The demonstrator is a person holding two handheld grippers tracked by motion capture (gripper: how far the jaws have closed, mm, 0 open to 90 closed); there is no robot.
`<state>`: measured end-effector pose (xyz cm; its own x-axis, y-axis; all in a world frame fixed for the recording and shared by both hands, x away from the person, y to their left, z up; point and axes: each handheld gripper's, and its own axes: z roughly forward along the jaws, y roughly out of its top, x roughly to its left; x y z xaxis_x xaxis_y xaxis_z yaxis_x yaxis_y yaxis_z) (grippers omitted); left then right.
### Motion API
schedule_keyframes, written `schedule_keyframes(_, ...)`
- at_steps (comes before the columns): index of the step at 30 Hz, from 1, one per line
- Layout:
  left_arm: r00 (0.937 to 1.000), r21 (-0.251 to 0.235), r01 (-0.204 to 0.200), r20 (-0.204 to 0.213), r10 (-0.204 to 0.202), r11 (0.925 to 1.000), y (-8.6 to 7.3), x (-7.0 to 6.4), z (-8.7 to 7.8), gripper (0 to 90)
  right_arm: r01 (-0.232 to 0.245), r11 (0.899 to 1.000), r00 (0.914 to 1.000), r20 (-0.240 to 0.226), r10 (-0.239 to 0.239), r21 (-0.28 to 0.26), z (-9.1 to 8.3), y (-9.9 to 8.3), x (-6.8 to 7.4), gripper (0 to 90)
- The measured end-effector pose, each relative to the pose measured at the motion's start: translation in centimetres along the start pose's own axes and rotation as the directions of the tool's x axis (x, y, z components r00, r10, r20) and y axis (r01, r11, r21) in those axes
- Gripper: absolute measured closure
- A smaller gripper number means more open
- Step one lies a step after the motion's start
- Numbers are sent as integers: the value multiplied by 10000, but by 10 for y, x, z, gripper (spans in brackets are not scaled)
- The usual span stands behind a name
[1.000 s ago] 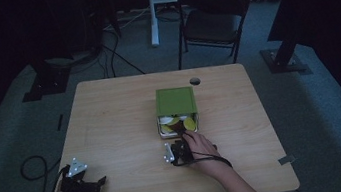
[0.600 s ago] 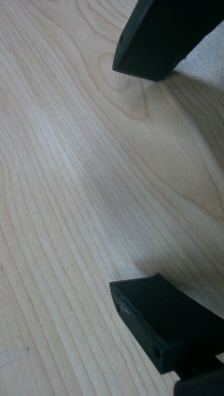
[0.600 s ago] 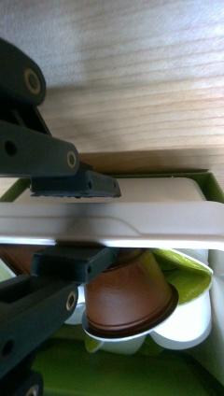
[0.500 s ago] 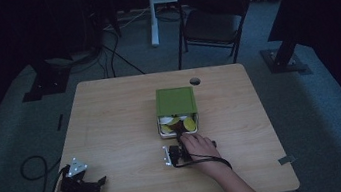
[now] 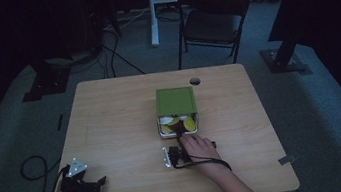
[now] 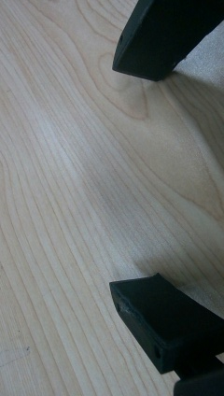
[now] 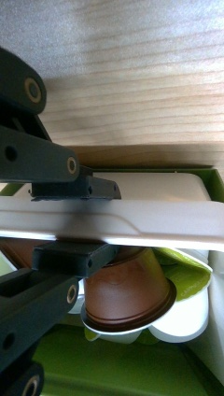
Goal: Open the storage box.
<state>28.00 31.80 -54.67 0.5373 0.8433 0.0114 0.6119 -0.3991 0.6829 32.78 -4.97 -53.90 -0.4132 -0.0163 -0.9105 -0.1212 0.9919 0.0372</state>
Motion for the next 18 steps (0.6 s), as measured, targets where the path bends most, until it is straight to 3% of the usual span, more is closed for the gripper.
schedule_keyframes(18,10000,2,-3,0,3,10000,0,0,0,0,9,10000,10000,-96,-9,61,-9,2,3,723)
